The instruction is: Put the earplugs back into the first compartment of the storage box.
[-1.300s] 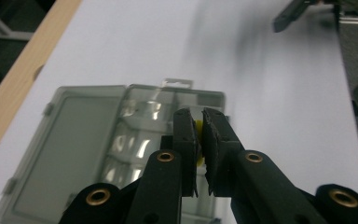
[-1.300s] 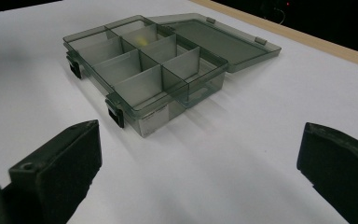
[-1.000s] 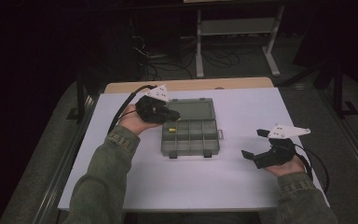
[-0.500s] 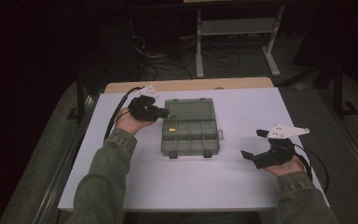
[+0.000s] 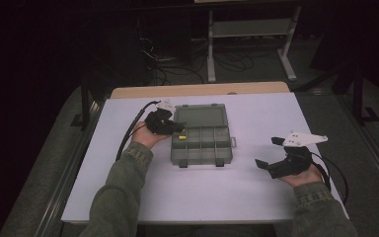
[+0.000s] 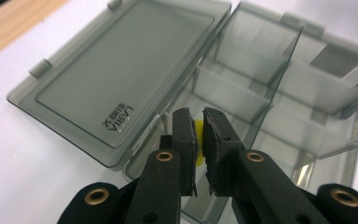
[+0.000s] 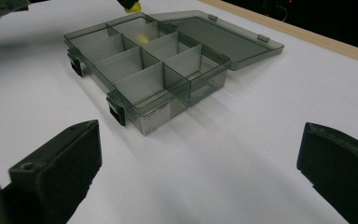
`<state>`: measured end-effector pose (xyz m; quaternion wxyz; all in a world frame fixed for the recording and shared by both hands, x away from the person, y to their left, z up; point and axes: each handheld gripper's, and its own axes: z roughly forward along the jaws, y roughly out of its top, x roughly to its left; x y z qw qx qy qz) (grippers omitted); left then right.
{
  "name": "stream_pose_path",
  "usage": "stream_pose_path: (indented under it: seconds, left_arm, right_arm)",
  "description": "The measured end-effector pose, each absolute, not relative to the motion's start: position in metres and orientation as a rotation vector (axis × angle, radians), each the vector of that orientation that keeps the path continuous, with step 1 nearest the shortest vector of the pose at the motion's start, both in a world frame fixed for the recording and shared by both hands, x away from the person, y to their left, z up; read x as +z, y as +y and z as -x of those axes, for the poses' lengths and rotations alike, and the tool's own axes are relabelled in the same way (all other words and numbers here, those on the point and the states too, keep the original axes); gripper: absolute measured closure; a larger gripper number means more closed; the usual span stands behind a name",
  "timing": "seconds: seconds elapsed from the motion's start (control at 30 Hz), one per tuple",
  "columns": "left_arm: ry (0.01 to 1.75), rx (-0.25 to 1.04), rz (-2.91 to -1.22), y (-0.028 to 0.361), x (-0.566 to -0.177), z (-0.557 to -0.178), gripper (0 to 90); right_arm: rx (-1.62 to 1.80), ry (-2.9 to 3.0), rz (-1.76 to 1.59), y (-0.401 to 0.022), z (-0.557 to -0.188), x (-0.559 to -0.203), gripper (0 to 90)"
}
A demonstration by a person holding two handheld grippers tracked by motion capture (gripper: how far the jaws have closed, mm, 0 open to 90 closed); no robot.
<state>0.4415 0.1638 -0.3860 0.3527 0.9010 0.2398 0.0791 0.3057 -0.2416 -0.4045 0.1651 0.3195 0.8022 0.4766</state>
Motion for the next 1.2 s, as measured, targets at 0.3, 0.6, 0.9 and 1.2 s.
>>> stream_pose_path:
  seconds: [0.3,0.6,0.9,1.2]
  left_arm:
    - [0.618,0.196,-2.392,0.158,-0.395,-0.442,83.0]
    - [0.622,0.168,-2.428,0.156,-0.403,-0.442,78.9]
    - [0.632,0.145,-2.420,0.159,-0.399,-0.441,65.1]
    - [0.663,0.175,-2.301,0.172,-0.386,-0.437,32.5]
  right_arm:
    - [1.358,2.288,-0.910,-0.241,-0.306,-0.405,0.0]
    - [1.354,2.291,-0.906,-0.241,-0.306,-0.405,0.0]
    - [1.355,2.291,-0.904,-0.241,-0.306,-0.405,0.0]
    - [1.351,2.295,-0.905,-0.240,-0.307,-0.405,0.0]
